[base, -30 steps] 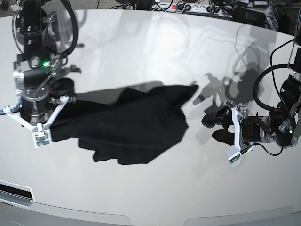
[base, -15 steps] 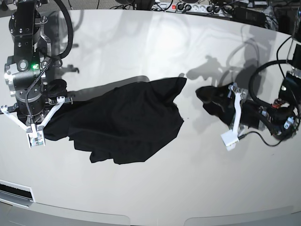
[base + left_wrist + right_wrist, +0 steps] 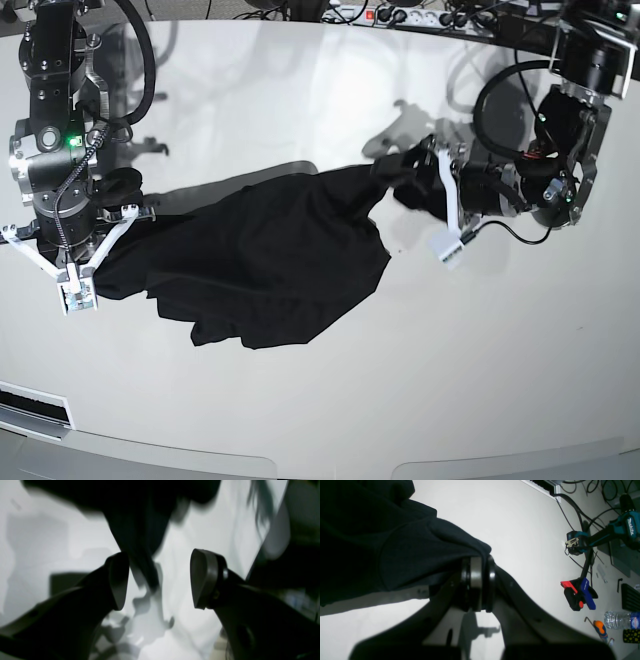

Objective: Layout the t-shirt on the table in an organized manner, then fold the t-shirt properly
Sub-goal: 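Grasp the shirt corner with the left gripper and pull it outward, then pull the grippers apart to stretch the black t-shirt between them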

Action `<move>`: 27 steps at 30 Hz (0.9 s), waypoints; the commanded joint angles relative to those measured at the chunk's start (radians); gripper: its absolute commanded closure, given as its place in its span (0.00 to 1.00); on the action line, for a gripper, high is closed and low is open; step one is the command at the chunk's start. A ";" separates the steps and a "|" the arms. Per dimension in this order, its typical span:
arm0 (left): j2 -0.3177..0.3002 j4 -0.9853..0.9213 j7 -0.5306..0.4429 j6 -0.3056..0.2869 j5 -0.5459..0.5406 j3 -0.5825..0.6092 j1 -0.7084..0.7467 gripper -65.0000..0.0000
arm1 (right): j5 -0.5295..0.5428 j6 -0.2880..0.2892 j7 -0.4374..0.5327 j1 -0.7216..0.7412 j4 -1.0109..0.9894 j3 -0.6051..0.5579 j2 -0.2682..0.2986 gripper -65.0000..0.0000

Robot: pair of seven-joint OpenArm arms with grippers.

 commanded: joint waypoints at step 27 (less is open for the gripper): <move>0.132 -0.100 -0.283 0.062 0.355 -0.060 0.054 1.00 | 0.037 0.015 0.053 0.017 0.019 0.005 0.009 1.00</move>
